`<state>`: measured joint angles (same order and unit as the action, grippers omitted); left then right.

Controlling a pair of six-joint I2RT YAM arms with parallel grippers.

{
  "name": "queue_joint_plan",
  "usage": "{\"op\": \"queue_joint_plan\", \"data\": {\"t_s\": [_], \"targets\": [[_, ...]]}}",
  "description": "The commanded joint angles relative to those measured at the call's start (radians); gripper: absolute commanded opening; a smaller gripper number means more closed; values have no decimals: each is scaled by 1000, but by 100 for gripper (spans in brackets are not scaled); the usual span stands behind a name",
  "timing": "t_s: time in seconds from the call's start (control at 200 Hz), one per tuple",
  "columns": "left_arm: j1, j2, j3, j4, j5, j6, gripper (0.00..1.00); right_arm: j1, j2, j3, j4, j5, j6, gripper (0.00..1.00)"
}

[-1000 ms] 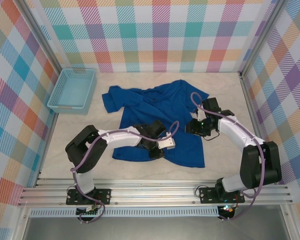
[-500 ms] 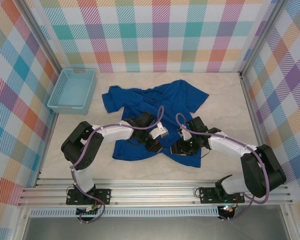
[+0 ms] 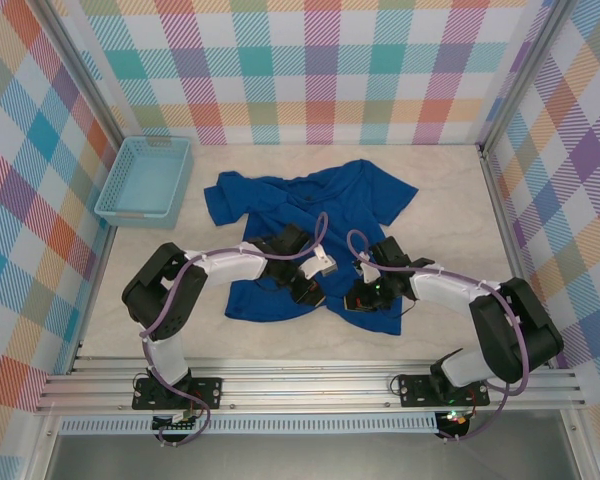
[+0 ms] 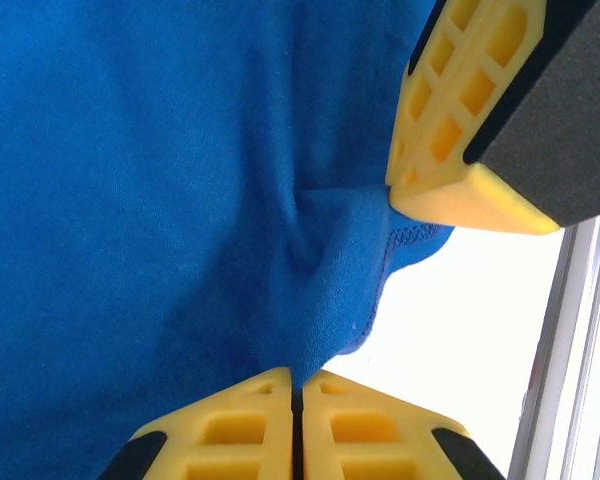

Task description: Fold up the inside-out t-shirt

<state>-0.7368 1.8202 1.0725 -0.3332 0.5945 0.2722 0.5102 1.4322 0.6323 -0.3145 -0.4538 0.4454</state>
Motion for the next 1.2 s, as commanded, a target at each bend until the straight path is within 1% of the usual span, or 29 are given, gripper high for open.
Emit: {"op": "queue_joint_plan", "data": {"t_s": [0.0,0.095,0.18,0.225,0.29,0.38,0.44,0.475,0.625,0.68,0.735,0.805,0.9,0.935,1.0,1.195], "targets": [[4,-45,-23,20,21,-9,11,5,-34,8,-20,30,-24,0],[5,-47,-25,20,20,-8,11,5,-77,-9,-3,32,-25,0],[5,-48,-25,22,19,-7,11,15,-92,-20,11,53,-30,25],[4,-49,-26,22,18,-5,11,23,-93,-22,14,68,-31,34],[5,-50,-26,20,16,-5,11,31,-83,-24,24,79,-31,41],[4,-49,-27,23,17,-4,11,37,-54,-23,42,81,-30,43],[4,-49,-26,22,15,-5,11,45,-30,-23,57,74,-24,41],[4,-49,-28,22,14,-4,11,49,-18,-23,65,73,-21,38],[5,-52,-32,19,7,-5,12,52,-20,-23,62,80,-26,11],[4,-55,-34,20,5,-5,12,53,-37,-17,45,94,-33,5],[5,-57,-35,19,2,-4,13,51,-51,-8,21,104,-43,1],[3,-65,-37,20,-4,-2,17,52,-66,11,-28,122,-57,0],[-1,-94,-53,28,-19,19,25,48,-68,51,-102,119,-75,0],[-4,-107,-63,39,-35,28,28,47,-61,67,-124,99,-80,0],[-15,-129,-79,46,-69,47,31,40,-43,94,-153,57,-78,0],[-68,-132,-88,37,-190,111,39,-2,14,141,-169,-68,-54,3]]}}
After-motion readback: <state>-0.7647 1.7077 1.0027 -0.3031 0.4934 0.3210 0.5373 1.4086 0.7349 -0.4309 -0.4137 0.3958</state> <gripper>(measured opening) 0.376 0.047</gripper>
